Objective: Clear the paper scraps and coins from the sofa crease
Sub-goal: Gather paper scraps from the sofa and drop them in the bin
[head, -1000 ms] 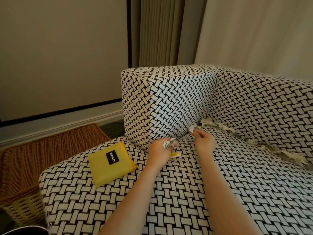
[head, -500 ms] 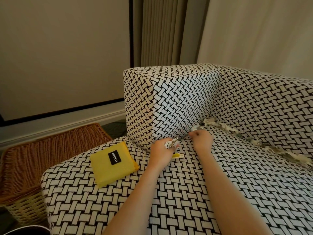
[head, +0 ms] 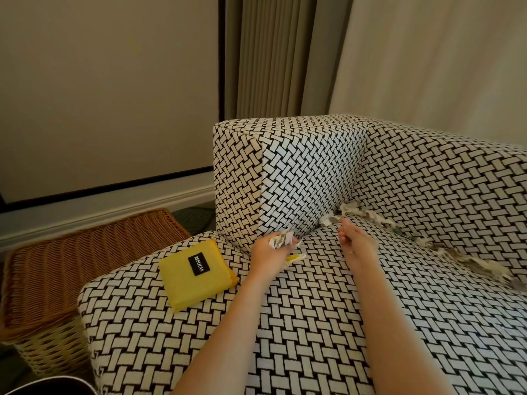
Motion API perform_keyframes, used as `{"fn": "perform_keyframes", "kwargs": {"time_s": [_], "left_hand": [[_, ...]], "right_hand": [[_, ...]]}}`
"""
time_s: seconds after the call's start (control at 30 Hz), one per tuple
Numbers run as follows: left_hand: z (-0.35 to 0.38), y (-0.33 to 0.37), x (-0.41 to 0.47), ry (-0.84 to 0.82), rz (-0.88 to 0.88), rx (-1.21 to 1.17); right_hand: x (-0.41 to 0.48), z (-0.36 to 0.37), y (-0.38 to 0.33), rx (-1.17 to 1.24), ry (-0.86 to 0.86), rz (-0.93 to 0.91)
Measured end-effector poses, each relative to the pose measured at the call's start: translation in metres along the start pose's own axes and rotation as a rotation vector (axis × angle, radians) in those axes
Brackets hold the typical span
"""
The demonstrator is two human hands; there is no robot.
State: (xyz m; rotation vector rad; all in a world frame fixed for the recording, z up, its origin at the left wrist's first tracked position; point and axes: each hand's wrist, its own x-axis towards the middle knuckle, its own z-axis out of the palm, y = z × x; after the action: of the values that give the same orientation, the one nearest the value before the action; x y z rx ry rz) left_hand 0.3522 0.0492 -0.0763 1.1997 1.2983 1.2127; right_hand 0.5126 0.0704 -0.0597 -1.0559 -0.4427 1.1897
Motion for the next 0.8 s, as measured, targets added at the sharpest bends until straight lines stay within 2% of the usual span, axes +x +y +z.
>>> {"fn": "perform_keyframes", "kwargs": {"time_s": [0.1,0.2,0.27,0.37,0.5,0.63,0.8], "left_hand": [[-0.001,0.005,0.0,0.003,-0.104,-0.187],[0.001,0.014,-0.008,0.01,-0.227,-0.503],[0.004,0.02,-0.015,0.019,-0.26,-0.622],[0.002,0.033,-0.024,-0.022,-0.291,-0.851],[-0.02,0.063,-0.043,-0.165,-0.202,-1.065],[-0.055,0.085,-0.059,-0.153,-0.103,-1.245],[-0.118,0.083,-0.077,-0.047,-0.017,-1.312]], "right_hand": [[-0.017,0.009,0.01,0.272,-0.125,0.132],[-0.043,0.034,0.023,0.464,-0.148,0.247],[-0.056,0.05,0.03,0.528,-0.147,0.286],[-0.067,0.067,0.036,0.543,-0.157,0.232],[-0.1,0.094,0.025,0.547,-0.199,0.075],[-0.143,0.131,0.024,0.555,-0.287,0.002],[-0.181,0.175,0.056,0.527,-0.361,0.081]]}}
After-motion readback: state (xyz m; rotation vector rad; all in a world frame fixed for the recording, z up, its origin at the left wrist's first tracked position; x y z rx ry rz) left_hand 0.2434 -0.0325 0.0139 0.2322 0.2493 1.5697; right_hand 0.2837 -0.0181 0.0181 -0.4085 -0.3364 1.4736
